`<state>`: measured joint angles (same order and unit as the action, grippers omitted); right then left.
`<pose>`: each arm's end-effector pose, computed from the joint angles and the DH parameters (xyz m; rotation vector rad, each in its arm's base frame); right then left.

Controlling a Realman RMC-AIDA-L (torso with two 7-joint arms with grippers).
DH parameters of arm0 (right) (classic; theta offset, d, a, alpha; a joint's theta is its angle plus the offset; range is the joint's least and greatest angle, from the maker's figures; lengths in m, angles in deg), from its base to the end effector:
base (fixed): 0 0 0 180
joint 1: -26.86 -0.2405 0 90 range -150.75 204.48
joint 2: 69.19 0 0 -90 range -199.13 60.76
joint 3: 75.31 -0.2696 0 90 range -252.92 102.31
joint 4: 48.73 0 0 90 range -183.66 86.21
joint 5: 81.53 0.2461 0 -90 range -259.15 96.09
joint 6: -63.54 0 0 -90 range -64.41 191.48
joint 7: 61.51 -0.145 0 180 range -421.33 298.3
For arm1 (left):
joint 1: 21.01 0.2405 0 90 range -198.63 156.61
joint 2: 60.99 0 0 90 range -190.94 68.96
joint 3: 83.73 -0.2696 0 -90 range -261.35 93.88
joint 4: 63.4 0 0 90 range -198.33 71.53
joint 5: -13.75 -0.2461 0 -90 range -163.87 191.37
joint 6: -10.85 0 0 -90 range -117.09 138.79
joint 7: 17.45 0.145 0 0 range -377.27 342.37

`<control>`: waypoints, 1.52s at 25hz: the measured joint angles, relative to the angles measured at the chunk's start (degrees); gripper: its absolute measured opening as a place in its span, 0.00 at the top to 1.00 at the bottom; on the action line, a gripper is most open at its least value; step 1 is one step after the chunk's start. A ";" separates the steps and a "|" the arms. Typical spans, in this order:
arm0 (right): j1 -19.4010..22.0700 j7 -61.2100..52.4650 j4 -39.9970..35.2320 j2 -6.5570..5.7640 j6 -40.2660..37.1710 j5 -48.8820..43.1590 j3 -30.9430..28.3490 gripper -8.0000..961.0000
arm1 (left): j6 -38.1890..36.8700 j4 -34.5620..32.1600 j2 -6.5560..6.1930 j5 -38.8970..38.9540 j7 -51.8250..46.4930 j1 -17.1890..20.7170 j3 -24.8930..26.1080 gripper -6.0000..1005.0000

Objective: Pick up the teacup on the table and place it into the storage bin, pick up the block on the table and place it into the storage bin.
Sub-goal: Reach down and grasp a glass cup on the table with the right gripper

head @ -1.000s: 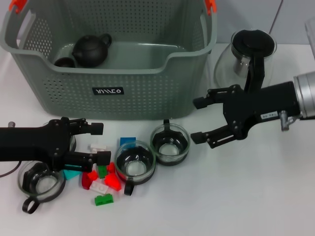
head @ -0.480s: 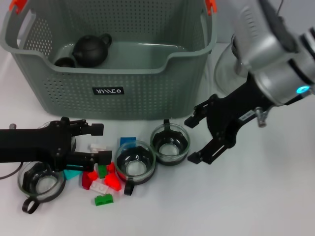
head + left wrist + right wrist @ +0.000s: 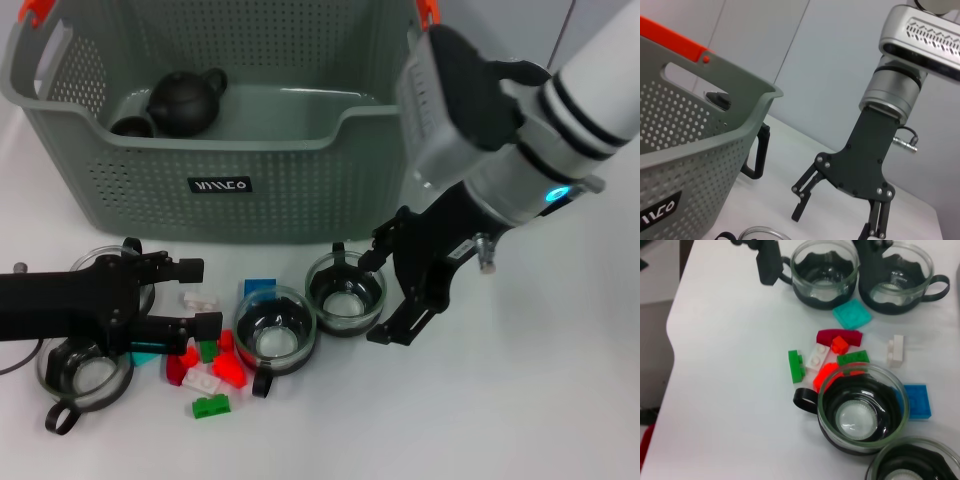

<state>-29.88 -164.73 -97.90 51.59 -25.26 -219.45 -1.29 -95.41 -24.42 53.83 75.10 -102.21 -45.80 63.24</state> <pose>0.1077 0.4201 -0.0748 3.0409 0.0597 0.4281 -0.3271 0.3103 0.0411 -2.8050 -0.8231 -0.8057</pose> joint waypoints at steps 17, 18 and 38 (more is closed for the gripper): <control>-1.08 -6.06 1.58 0.23 12.98 2.68 18.82 0.02 | 1.26 -0.73 0.06 0.00 0.14 0.71 0.24 0.06; -1.08 -6.35 1.81 0.23 13.83 2.75 19.70 0.02 | 1.26 -0.73 0.06 0.00 0.16 0.74 0.24 0.06; -1.76 -8.02 5.57 0.52 21.34 4.98 28.73 0.05 | 1.76 -1.57 0.06 -0.01 1.55 1.27 0.24 0.06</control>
<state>-31.63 -172.74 -92.33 52.11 -3.92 -214.47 27.44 -93.65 -25.99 53.88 75.09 -100.66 -44.53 63.48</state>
